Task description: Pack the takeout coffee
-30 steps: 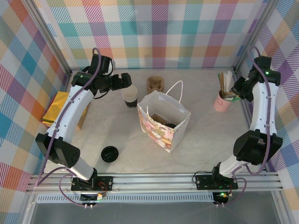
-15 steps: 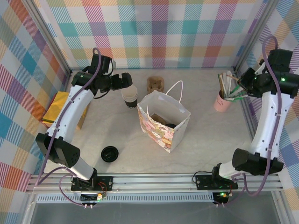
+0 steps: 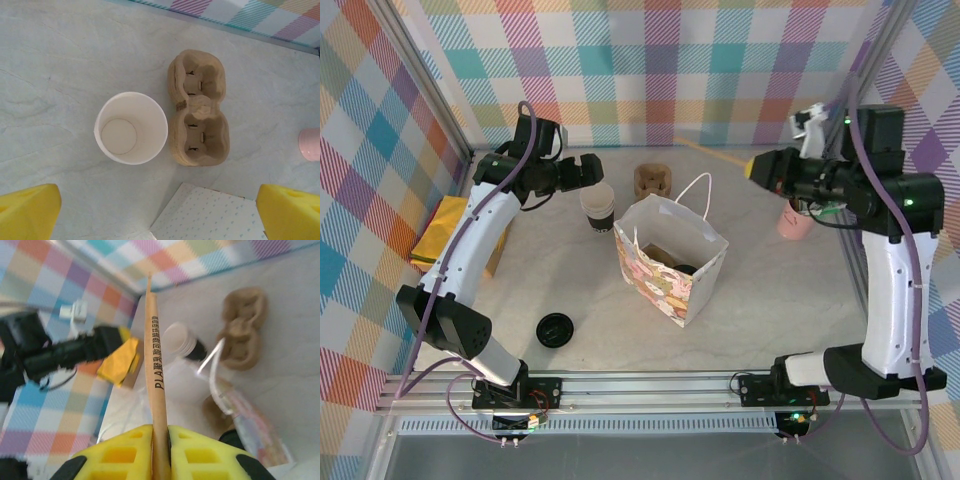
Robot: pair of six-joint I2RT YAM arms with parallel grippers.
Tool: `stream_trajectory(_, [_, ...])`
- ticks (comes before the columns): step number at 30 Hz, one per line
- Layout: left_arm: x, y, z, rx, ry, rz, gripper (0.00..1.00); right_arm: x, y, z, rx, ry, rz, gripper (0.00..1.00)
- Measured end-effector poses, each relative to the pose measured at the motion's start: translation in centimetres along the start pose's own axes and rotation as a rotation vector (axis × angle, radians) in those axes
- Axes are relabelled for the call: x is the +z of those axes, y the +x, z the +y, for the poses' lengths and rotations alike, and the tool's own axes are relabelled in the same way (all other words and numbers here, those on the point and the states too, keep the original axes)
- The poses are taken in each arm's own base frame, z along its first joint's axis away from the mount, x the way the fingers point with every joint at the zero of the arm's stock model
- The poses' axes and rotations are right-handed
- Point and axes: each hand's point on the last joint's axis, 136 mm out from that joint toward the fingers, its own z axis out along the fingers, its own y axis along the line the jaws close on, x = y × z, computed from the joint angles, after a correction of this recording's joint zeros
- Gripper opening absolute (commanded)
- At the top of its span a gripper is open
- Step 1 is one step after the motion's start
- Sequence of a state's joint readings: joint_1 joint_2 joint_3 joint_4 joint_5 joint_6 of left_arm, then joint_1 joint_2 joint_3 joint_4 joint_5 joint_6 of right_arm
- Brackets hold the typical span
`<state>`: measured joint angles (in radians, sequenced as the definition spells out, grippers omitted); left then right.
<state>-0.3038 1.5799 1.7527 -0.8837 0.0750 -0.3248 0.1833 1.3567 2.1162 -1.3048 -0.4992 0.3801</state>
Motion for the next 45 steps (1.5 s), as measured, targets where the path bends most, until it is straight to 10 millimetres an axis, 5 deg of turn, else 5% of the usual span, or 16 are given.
stream_trajectory(10, [-2.1, -0.5, 2.7, -0.043, -0.136, -0.089, 1.00, 5.1, 8.6, -0.6, -0.110, 0.097, 0.407, 0.13])
stream_trajectory(17, [-2.9, 0.0, 3.8, -0.062, -0.190, -0.099, 1.00, 7.5, 11.1, -1.8, -0.181, 0.186, 0.537, 0.16])
stream_trajectory(25, [-2.1, 0.9, 4.8, -0.065, -0.228, -0.074, 1.00, 15.2, 13.5, -3.0, -0.258, 0.265, 0.697, 0.20])
stream_trajectory(26, [-2.0, 1.0, 5.0, -0.066, -0.231, -0.070, 1.00, 15.9, 13.6, -3.1, -0.261, 0.266, 0.702, 0.25])
stream_trajectory(28, [-2.0, 1.2, 5.3, -0.070, -0.240, -0.065, 1.00, 17.2, 13.7, -3.1, -0.265, 0.261, 0.704, 0.58])
stream_trajectory(31, [-2.0, 1.0, 5.9, -0.080, -0.253, -0.067, 1.00, 17.9, 13.2, -2.9, -0.277, 0.260, 0.688, 0.72])
stream_trajectory(41, [-1.2, 0.6, 11.4, -0.191, -0.340, -0.033, 0.99, 16.5, 8.5, -0.7, -0.382, 0.252, 0.501, 0.99])
stream_trajectory(45, [0.0, 1.3, 14.3, -0.218, -0.410, 0.023, 0.90, 16.3, 7.2, -0.3, -0.406, 0.255, 0.432, 0.99])
